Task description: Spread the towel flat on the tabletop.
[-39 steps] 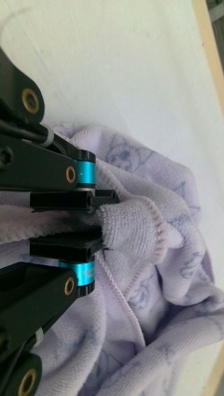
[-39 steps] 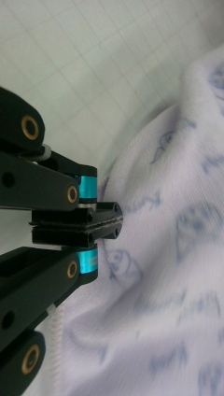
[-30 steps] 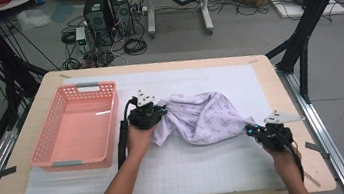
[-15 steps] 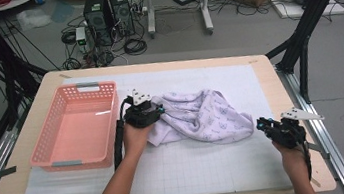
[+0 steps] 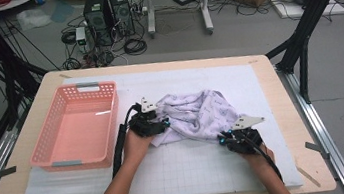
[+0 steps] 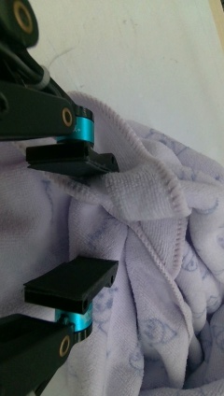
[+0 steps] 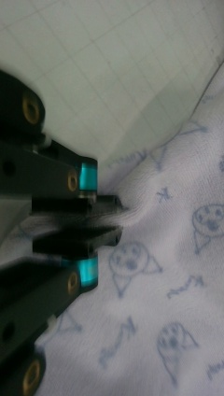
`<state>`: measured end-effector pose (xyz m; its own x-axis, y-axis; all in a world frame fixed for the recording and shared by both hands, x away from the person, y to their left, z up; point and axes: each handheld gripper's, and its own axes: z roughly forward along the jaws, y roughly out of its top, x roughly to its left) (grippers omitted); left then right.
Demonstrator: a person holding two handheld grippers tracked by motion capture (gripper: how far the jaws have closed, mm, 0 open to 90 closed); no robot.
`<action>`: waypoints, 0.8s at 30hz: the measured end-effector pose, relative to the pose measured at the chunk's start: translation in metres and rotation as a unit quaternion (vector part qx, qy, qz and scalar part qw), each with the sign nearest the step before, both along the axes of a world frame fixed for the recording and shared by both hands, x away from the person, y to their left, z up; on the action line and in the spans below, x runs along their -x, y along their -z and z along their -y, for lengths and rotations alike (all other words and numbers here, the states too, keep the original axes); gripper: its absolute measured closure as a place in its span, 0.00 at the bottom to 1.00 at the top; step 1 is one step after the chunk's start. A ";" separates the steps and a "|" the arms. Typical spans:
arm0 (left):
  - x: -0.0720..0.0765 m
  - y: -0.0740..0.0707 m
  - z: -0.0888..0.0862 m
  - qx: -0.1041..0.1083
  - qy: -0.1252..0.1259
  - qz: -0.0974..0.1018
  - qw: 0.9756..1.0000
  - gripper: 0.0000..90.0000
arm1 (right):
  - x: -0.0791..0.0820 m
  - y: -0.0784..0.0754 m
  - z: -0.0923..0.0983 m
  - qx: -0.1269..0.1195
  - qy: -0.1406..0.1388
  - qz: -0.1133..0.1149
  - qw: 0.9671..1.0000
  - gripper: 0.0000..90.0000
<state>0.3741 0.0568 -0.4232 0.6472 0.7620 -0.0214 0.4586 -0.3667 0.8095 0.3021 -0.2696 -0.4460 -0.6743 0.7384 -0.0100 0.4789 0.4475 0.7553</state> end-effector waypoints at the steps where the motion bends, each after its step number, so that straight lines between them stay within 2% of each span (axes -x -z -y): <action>1: 0.001 -0.001 0.000 0.002 0.000 0.001 1.000 0.51 | 0.000 -0.001 0.002 -0.002 -0.003 -0.004 1.000 0.95; 3: 0.002 -0.003 -0.002 0.008 0.001 0.001 1.000 0.50 | 0.004 -0.003 0.008 -0.002 -0.015 -0.009 1.000 0.96; 8: 0.005 -0.006 -0.011 0.016 -0.013 0.015 1.000 0.50 | 0.039 -0.012 0.035 -0.004 -0.048 -0.008 0.999 0.96; 12: 0.006 0.000 -0.016 0.015 -0.018 0.004 1.000 0.50 | 0.070 -0.013 0.051 -0.017 -0.072 -0.020 0.997 0.96; 14: 0.006 0.004 -0.014 0.012 -0.015 -0.001 1.000 0.50 | 0.077 -0.015 0.052 -0.018 -0.088 -0.027 0.996 0.91; 15: 0.007 0.005 -0.013 0.013 -0.014 -0.002 1.000 0.50 | 0.078 -0.017 0.052 -0.019 -0.091 -0.028 0.995 0.86; 17: 0.007 0.007 -0.010 0.012 -0.006 -0.003 1.000 0.50 | 0.073 -0.028 0.051 -0.035 -0.086 -0.014 0.996 0.72; 19: 0.007 0.009 -0.007 0.013 -0.003 0.000 1.000 0.50 | 0.064 -0.040 0.050 -0.057 -0.077 0.009 0.995 0.67; 20: 0.006 0.010 -0.006 0.013 -0.001 0.000 1.000 0.50 | 0.054 -0.048 0.049 -0.067 -0.069 0.027 0.995 0.64; 21: 0.005 0.011 -0.005 0.013 0.000 -0.001 1.000 0.52 | 0.043 -0.053 0.046 -0.064 -0.061 0.042 0.995 0.62; 24: 0.005 0.014 -0.001 0.012 0.014 -0.005 1.000 0.67 | 0.000 -0.059 0.037 -0.051 -0.028 0.058 0.997 0.55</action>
